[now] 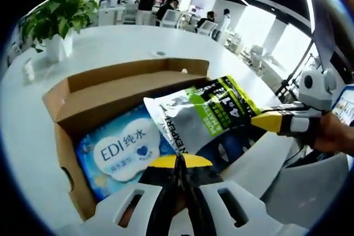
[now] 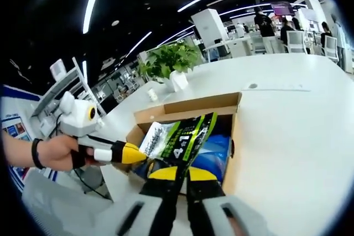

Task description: Operate the shoe box by opening the lid, removing the specified soft item, and placing it in the target area until the item is outside and the box remains undamaged.

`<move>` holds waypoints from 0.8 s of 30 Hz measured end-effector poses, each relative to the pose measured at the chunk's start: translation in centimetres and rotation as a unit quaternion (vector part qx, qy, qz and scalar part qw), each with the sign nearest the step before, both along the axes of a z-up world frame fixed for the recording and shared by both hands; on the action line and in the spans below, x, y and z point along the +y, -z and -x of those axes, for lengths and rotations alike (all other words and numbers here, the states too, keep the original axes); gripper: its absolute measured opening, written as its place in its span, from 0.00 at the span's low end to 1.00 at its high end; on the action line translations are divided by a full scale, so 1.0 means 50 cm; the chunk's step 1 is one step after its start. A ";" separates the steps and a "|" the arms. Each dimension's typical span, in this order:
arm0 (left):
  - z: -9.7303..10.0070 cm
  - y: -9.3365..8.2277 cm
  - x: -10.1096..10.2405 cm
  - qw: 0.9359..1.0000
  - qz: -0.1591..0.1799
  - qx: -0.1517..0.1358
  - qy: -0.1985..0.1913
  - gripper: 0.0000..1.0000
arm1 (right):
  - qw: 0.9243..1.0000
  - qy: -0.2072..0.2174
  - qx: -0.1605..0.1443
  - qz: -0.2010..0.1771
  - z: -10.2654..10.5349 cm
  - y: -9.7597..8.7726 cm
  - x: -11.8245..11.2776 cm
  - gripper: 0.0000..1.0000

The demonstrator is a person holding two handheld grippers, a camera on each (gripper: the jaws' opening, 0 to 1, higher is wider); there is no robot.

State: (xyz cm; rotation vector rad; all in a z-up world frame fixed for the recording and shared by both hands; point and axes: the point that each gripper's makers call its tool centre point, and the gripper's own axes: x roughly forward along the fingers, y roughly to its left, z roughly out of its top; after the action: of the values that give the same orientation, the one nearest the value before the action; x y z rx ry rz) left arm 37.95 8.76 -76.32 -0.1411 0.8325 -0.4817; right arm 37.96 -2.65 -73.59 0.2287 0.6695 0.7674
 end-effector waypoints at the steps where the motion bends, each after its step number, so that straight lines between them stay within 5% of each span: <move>1: 0.000 -0.004 -0.003 1.000 0.000 -0.002 0.003 0.00 | 1.000 0.001 -0.003 0.000 0.001 -0.003 -0.004 0.00; 24: -0.003 -0.032 -0.094 0.999 0.007 -0.020 0.046 0.00 | 0.999 0.032 -0.013 0.000 0.008 -0.026 -0.094 0.00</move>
State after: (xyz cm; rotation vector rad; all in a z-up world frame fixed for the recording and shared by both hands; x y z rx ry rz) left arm 38.08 4.05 -74.71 -0.1059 0.7983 -0.5762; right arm 37.54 -7.35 -72.30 0.2385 0.6340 0.7083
